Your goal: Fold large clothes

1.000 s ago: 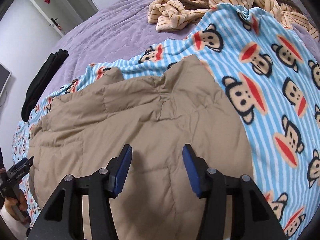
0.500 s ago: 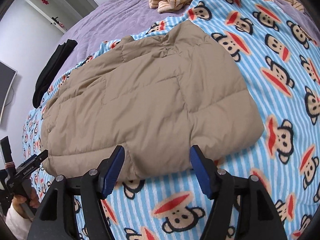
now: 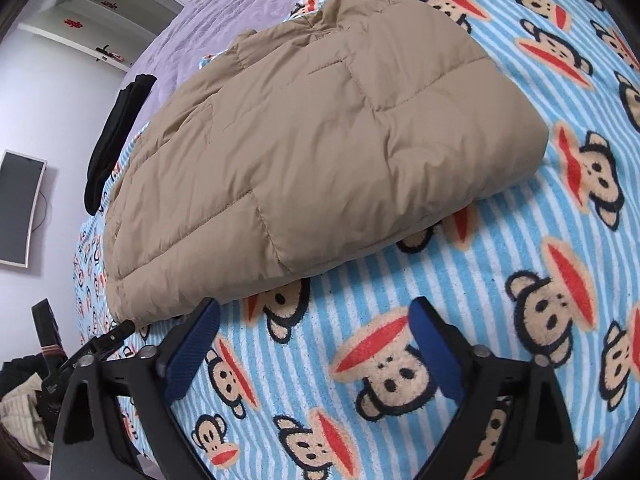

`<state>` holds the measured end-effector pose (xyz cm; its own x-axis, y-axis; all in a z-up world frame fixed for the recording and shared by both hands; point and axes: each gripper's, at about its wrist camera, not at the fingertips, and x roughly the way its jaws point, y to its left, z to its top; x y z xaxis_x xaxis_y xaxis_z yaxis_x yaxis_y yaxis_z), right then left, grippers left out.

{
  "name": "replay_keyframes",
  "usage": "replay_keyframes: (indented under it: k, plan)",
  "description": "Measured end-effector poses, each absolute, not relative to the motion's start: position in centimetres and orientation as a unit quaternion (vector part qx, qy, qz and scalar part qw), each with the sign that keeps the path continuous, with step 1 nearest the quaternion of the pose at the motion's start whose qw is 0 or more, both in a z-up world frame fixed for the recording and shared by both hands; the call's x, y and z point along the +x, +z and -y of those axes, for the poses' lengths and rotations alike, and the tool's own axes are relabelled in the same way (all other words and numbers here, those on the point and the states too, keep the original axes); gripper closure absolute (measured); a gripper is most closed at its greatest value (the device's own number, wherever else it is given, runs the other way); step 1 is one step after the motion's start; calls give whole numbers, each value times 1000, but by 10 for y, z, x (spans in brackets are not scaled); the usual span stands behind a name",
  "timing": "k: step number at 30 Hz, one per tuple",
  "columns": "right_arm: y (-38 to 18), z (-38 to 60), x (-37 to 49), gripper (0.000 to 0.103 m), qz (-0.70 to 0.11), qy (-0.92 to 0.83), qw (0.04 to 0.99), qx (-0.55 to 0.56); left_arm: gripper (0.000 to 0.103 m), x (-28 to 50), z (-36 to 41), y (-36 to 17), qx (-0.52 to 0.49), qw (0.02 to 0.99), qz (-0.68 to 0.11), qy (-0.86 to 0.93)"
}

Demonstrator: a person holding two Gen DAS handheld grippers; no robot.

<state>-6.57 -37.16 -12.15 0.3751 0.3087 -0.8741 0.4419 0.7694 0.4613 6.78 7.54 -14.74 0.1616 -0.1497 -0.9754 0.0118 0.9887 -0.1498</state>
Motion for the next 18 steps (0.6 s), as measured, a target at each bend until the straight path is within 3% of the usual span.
replay_keyframes:
  k: [18]
  plan:
    - [-170, 407, -56, 0, -516, -29, 682, 517, 1, 85, -129, -185, -302, 693, -649, -84]
